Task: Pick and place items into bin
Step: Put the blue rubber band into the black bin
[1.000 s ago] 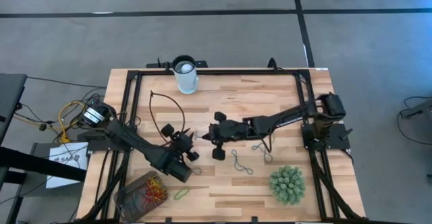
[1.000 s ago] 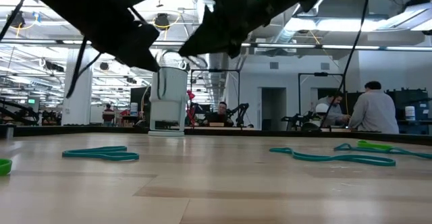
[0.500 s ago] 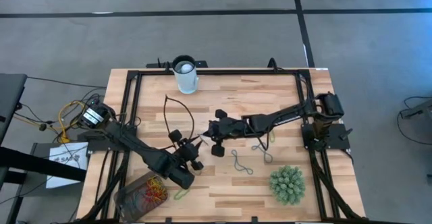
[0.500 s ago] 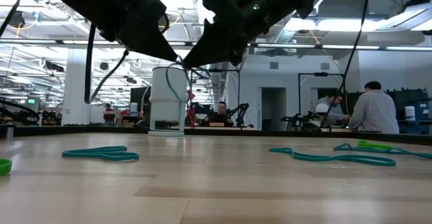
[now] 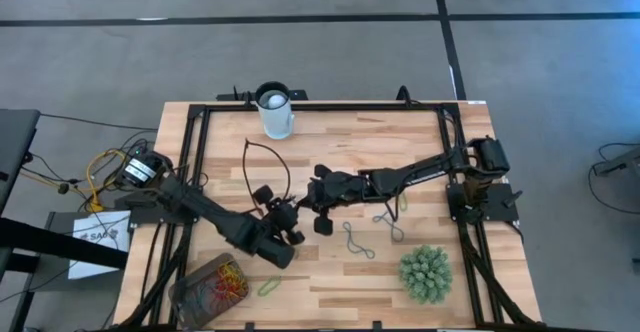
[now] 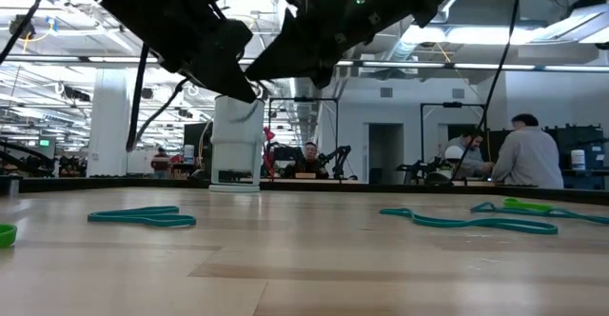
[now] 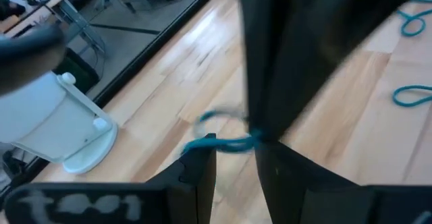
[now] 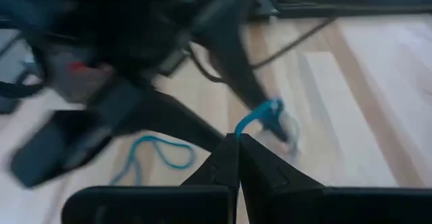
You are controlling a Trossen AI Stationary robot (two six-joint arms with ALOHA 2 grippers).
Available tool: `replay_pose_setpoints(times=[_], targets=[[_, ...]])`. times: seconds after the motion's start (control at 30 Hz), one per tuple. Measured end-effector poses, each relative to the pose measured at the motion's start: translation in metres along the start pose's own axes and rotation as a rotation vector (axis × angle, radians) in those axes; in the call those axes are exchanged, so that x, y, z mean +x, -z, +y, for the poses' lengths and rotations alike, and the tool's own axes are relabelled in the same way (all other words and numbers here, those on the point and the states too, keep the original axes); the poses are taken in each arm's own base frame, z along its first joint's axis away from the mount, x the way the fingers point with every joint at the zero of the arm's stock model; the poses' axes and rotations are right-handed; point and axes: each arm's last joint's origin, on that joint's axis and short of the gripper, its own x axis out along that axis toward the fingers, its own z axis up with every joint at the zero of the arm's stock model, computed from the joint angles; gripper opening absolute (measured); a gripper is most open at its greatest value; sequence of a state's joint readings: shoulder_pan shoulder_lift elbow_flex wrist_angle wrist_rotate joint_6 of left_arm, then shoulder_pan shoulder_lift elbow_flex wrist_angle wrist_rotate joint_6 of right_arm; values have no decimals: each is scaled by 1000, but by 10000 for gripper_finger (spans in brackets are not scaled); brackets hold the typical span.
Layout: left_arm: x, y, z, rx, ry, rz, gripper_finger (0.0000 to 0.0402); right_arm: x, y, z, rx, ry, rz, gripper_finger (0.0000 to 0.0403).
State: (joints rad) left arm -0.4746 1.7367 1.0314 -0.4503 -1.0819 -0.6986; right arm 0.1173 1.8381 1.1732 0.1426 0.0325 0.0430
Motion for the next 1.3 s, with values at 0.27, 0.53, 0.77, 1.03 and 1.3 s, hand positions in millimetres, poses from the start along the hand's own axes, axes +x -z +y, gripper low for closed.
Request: replay_pose_setpoints(times=[0.27,0.53,0.77,1.03,1.3], targets=[[3,-1,2,30,-13,3,79,0,1,0,0,-4,7,1],[2,0,1,113,19,26,5,0,1,-1,1,-2,8,7],[2,0,1,114,20,27,0,0,1,-1,1,0,12,19],[2,0,1,116,18,27,0,0,6,-1,-1,5,60,63],[-8,3,2,241,65,54,0,0,8,-4,-2,70,88,77]])
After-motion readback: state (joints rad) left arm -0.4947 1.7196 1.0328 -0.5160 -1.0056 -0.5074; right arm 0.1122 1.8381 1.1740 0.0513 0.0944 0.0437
